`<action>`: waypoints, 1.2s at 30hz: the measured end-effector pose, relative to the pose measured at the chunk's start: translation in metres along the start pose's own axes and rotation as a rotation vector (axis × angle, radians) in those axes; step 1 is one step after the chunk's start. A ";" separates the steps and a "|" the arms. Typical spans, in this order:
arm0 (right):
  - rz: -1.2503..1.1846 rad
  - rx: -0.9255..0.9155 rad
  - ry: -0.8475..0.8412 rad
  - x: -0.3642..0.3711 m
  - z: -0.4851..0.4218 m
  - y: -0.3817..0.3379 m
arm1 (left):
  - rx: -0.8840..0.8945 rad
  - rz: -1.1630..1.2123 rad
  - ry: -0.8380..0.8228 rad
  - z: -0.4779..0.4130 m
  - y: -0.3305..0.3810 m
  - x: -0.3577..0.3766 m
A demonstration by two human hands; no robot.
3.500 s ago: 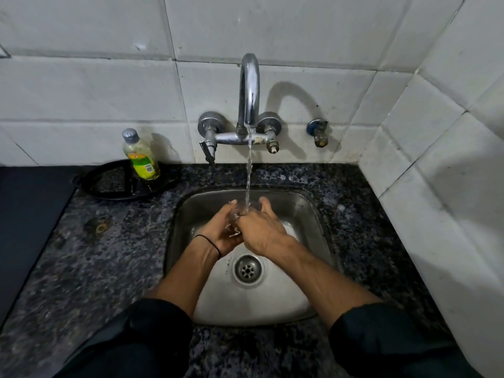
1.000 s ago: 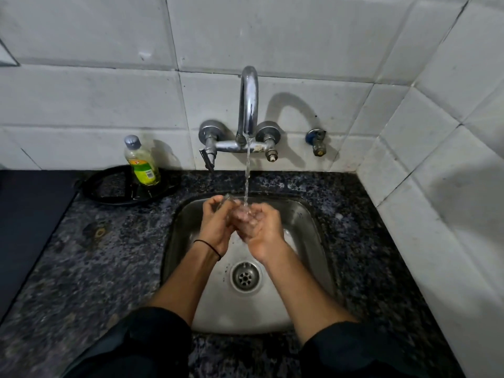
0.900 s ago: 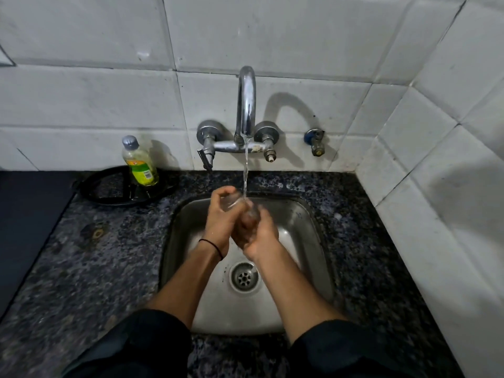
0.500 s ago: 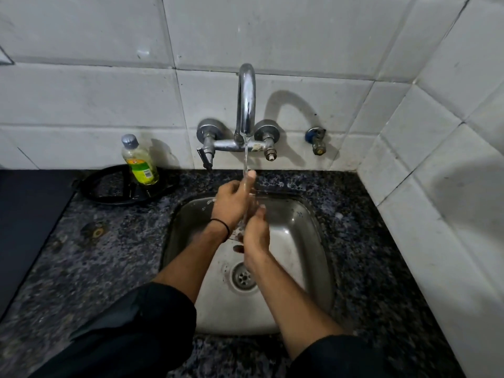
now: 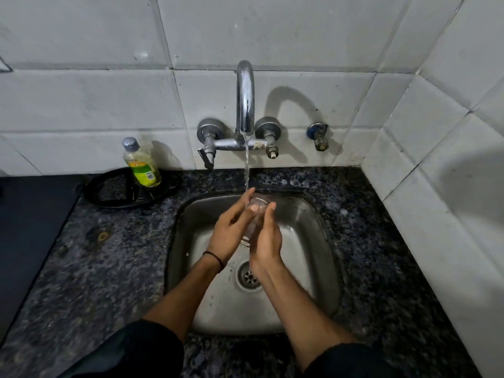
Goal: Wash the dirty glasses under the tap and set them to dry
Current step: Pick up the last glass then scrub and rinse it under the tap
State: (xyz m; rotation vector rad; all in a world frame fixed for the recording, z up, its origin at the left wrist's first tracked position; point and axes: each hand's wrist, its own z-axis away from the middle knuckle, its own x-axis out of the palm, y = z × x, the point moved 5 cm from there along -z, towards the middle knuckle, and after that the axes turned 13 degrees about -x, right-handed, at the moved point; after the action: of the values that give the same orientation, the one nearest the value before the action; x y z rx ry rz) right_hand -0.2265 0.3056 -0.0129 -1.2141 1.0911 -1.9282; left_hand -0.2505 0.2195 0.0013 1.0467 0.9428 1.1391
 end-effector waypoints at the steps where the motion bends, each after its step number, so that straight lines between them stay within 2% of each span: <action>1: 0.043 -0.043 -0.033 0.003 0.000 -0.002 | -0.013 0.019 0.028 0.002 -0.001 0.000; 4: 0.208 -0.293 -0.180 0.010 -0.009 -0.019 | 0.027 -0.100 0.079 0.009 0.003 0.002; 6: 0.235 -0.343 -0.200 0.011 -0.012 -0.022 | 0.053 -0.110 0.079 0.014 0.009 0.005; 7: 0.240 -0.323 -0.185 0.011 -0.013 -0.022 | 0.046 -0.039 0.066 0.017 0.010 0.008; 9: 0.221 -0.252 -0.148 0.009 -0.017 -0.018 | -0.022 0.255 0.061 0.019 0.005 0.011; 12: 0.045 -0.142 -0.035 0.011 -0.022 -0.017 | -0.277 0.685 0.127 0.020 -0.013 0.018; 14: 0.064 -0.163 -0.044 0.016 -0.021 -0.020 | -0.493 0.873 0.110 0.018 -0.022 0.026; 16: 0.172 -0.283 -0.136 0.021 -0.017 -0.026 | -0.637 0.967 0.083 0.012 -0.025 0.028; 19: 0.395 -0.487 -0.286 0.028 -0.009 -0.039 | -0.622 1.007 0.108 -0.001 -0.023 0.015; 23: 0.962 -0.862 -0.409 0.040 0.001 -0.059 | -0.591 0.960 0.064 -0.011 -0.019 0.000; 25: 1.257 -0.932 -0.500 0.044 0.001 -0.060 | -0.577 0.983 0.055 -0.015 -0.015 0.000; 27: 1.474 -0.850 -0.545 0.048 0.002 -0.054 | -0.537 1.022 0.060 -0.019 -0.017 0.002; 29: 1.553 -0.742 -0.512 0.052 0.008 -0.049 | -0.475 1.056 0.046 -0.018 -0.017 0.008; 32: 1.457 -0.608 -0.415 0.055 0.012 -0.049 | -0.400 1.053 0.020 -0.018 -0.021 0.011; 36: 1.327 -0.290 -0.421 0.051 -0.008 -0.047 | -0.460 1.066 -0.053 -0.021 -0.021 0.011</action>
State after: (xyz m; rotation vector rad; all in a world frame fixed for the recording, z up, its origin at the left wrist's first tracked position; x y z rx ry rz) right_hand -0.2567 0.2889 0.0471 -0.6192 1.4062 -0.4997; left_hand -0.2638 0.2313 -0.0254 1.1887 -0.0242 2.0515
